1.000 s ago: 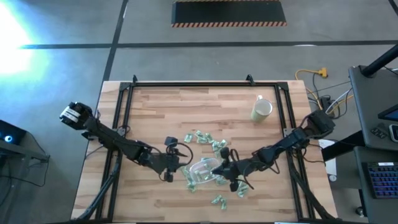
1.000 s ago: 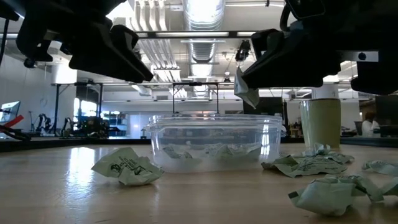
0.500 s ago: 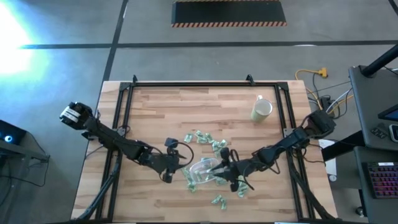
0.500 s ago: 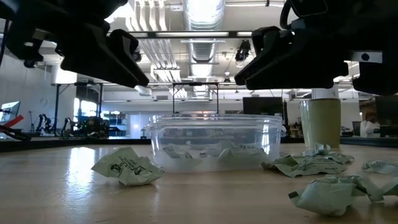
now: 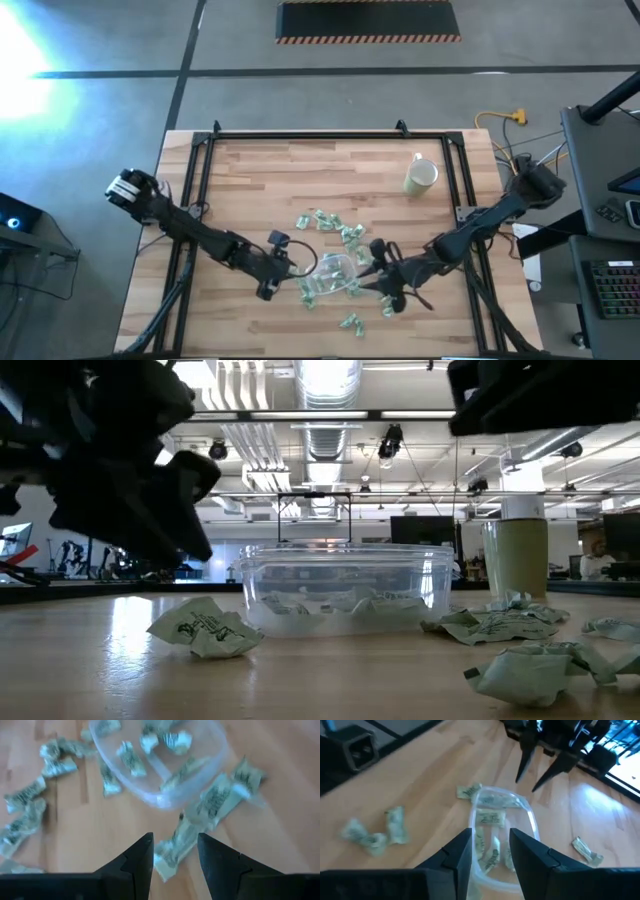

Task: Pick and place items into bin
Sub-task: Put the Stevia packet into the transparent bin

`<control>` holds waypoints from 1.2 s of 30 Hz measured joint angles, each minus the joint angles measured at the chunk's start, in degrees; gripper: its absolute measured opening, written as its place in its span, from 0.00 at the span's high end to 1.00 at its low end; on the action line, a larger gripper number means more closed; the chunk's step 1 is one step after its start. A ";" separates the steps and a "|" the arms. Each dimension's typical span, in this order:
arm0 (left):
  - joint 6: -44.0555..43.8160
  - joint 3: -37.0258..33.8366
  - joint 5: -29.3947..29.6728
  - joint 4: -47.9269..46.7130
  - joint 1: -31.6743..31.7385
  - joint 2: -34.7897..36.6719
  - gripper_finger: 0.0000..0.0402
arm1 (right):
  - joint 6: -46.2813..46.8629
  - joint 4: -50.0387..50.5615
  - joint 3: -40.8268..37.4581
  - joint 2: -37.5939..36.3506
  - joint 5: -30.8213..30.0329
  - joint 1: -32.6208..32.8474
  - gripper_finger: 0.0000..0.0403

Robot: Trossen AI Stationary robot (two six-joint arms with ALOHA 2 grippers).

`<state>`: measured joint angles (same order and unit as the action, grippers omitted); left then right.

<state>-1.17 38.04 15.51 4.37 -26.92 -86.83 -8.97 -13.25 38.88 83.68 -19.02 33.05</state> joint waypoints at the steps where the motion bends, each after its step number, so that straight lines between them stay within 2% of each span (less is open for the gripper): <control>1: 0.00 0.06 0.00 0.13 0.02 -0.71 0.66 | 0.63 1.23 -0.09 -1.22 0.00 0.61 0.70; 6: 0.55 0.50 -0.02 0.41 0.21 -3.42 0.66 | 2.88 4.97 -0.54 -5.72 0.00 3.69 0.69; 14: 1.53 0.28 0.00 1.50 0.59 -4.07 0.66 | 3.29 5.22 -2.21 -8.98 -0.05 7.31 0.70; 30: 3.12 0.33 0.01 4.56 1.49 -8.74 0.66 | 5.35 5.85 -2.59 -8.94 -0.05 7.46 0.75; 33: 3.06 0.33 -0.28 4.54 1.55 -8.74 0.69 | 5.53 5.87 -2.59 -8.81 -0.05 7.44 0.76; 36: 3.02 0.25 -0.94 4.51 1.55 -8.74 0.76 | 5.59 6.05 -2.59 -8.66 -0.05 7.44 0.77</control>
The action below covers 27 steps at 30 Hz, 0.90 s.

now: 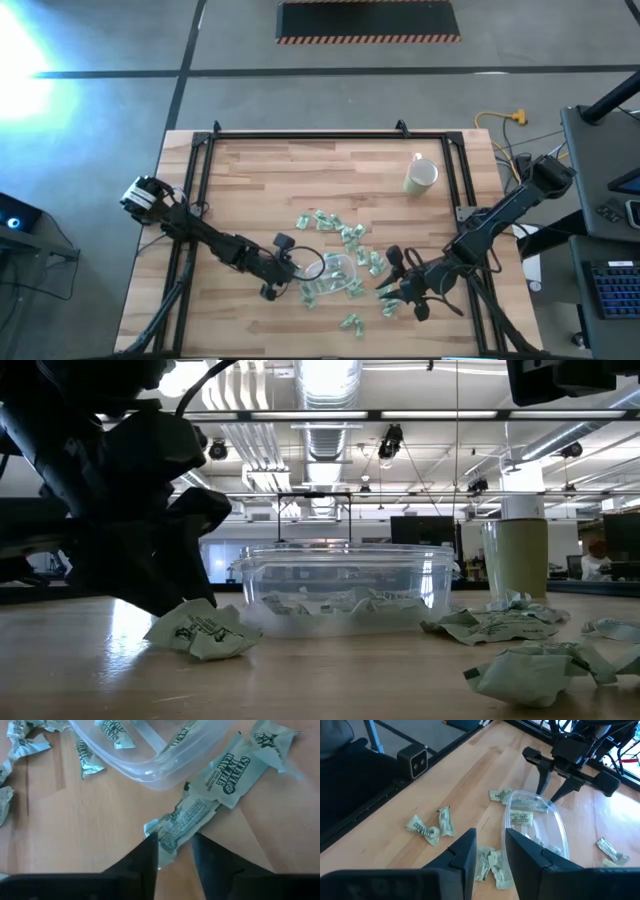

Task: Pick and place items into bin
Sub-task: Put the Stevia packet into the transparent bin

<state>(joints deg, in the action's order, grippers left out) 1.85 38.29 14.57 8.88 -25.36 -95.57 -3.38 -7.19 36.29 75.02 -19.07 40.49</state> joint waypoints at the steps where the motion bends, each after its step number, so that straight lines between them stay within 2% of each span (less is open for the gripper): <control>1: -0.02 -0.07 -0.32 0.05 0.02 0.00 0.80 | 0.02 0.14 0.00 0.00 -0.02 0.00 0.77; 6: -0.04 -0.23 -0.57 -0.08 0.01 -0.02 0.98 | 0.42 0.65 0.00 0.00 -0.01 0.00 0.77; 20: -2.58 -0.49 1.47 -3.29 -0.58 3.10 1.00 | 1.30 1.13 0.00 0.04 -0.01 0.00 0.82; 27: -7.24 -0.51 6.17 -10.42 -1.82 7.30 1.00 | 1.55 1.43 -0.04 0.04 0.00 0.00 0.82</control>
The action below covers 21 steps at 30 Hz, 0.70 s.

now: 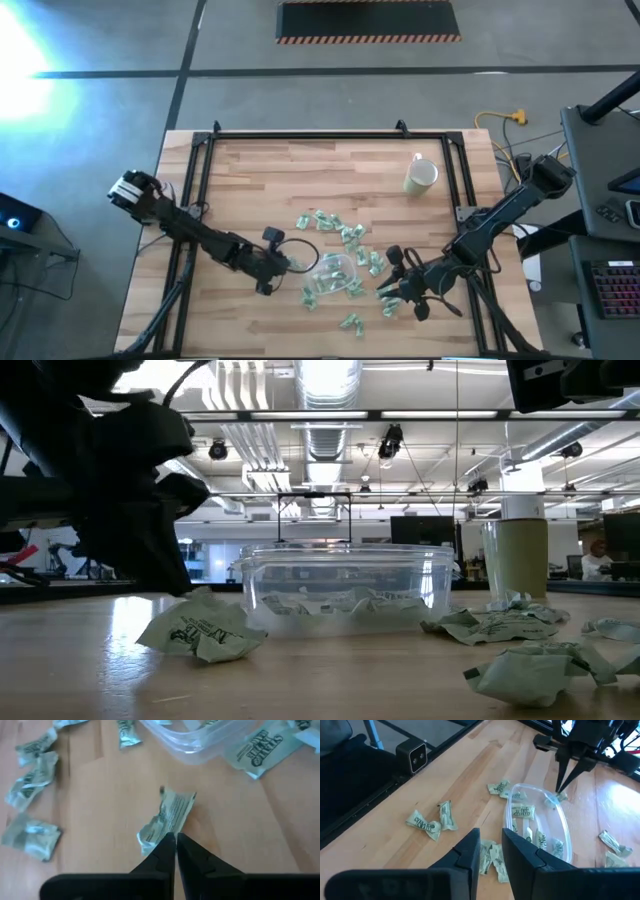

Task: Pick and place items into bin
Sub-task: Put the Stevia packet into the transparent bin

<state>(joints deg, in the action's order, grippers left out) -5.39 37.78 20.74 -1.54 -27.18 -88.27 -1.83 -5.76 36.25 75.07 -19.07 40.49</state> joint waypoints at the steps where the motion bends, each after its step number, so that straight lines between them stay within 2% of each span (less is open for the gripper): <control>1: -0.19 0.00 0.16 0.30 -0.15 0.31 1.00 | 0.00 0.00 0.00 0.00 0.00 0.00 0.82; 9: 0.12 -0.02 0.95 0.05 -1.02 2.01 1.00 | 0.17 0.00 -0.02 0.00 0.00 0.00 0.82; 14: 1.39 -0.78 5.11 2.13 -0.54 1.79 0.99 | -0.02 0.00 -0.04 0.00 -0.02 0.00 0.83; 17: 1.74 -1.34 4.84 3.77 0.49 1.40 0.94 | 0.16 0.00 -0.04 0.00 -0.02 -0.02 0.82; 21: 1.24 -1.55 0.57 5.61 2.69 1.06 0.81 | 0.17 -0.02 -0.04 0.00 -0.04 -0.02 0.81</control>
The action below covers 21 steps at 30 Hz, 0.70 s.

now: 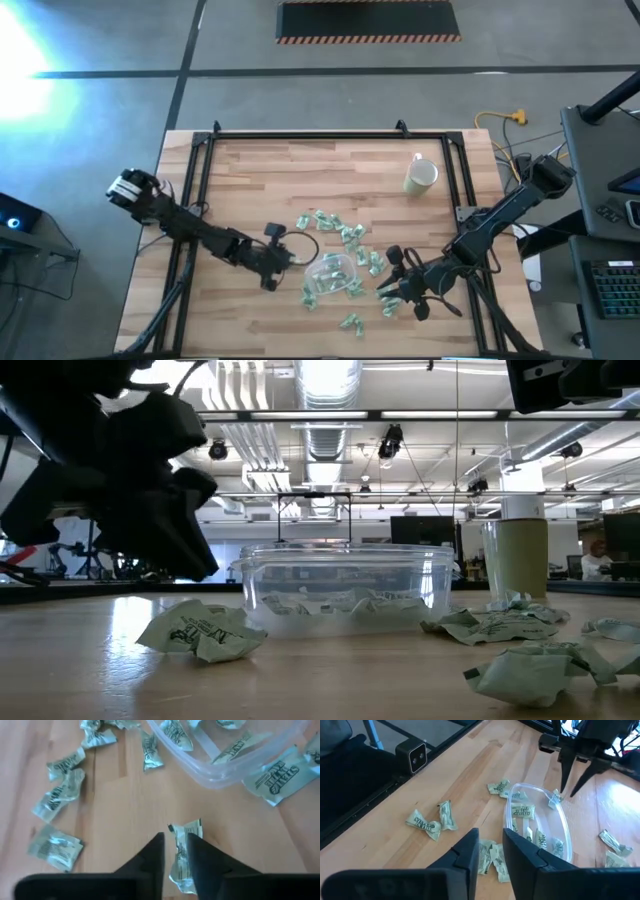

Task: Pick and place items into bin
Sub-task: Put the Stevia packet into the transparent bin

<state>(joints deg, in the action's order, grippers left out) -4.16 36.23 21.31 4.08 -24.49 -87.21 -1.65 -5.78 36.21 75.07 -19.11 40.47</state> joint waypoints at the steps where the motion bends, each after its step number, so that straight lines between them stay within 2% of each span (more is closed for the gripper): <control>1: -0.03 -0.02 -0.75 0.12 0.38 -0.08 0.78 | 0.04 0.02 0.00 0.00 0.00 0.00 0.80; 6: -3.27 -0.03 -3.84 1.64 2.38 -0.47 0.62 | 0.20 0.02 0.00 0.00 0.00 0.00 0.81; 10: -5.89 -0.06 -8.80 1.30 4.01 -1.59 0.54 | 0.20 0.02 0.00 0.00 0.00 0.00 0.82; 14: -7.22 0.00 -11.39 1.40 4.98 -2.90 0.52 | 0.20 0.04 -0.02 0.02 0.01 0.00 0.83; 21: -7.51 0.00 -11.79 1.55 5.38 -4.82 0.53 | 0.39 0.48 -0.02 0.02 0.02 0.00 0.82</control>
<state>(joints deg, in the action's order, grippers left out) -11.67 36.23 9.52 5.63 -19.11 -92.03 -1.26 -5.30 36.18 75.09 -19.09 40.47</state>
